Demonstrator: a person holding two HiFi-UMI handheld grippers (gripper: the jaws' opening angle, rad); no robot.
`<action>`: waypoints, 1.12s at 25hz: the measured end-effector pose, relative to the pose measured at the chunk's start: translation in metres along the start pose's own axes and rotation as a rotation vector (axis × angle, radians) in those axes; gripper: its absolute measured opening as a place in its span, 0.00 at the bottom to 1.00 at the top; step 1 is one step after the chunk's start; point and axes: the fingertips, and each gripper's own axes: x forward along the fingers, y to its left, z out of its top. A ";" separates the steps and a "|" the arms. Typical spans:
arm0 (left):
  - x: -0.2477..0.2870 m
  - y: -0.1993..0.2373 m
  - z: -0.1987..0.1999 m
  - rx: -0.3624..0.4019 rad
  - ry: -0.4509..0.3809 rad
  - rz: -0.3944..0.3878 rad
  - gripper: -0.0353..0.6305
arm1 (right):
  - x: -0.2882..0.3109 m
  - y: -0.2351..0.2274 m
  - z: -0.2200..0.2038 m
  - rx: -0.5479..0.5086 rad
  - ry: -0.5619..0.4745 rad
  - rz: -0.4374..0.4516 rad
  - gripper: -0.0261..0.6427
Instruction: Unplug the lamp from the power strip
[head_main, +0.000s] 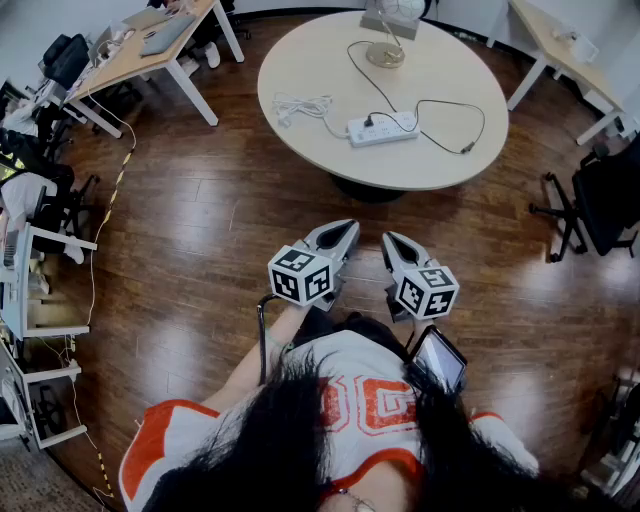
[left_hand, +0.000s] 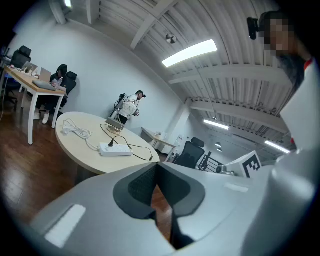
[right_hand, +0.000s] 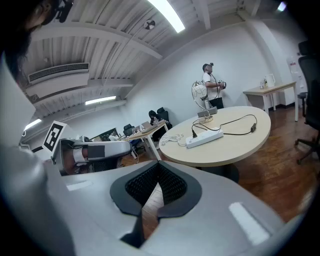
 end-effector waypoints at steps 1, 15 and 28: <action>0.002 -0.002 -0.002 0.000 0.001 0.000 0.05 | -0.001 -0.002 -0.001 0.000 0.004 0.003 0.04; 0.007 -0.008 -0.015 -0.019 0.022 0.061 0.05 | -0.002 -0.014 -0.015 0.037 0.047 0.050 0.04; 0.030 0.028 0.000 -0.023 0.048 0.055 0.05 | 0.031 -0.027 -0.006 0.074 0.066 0.031 0.04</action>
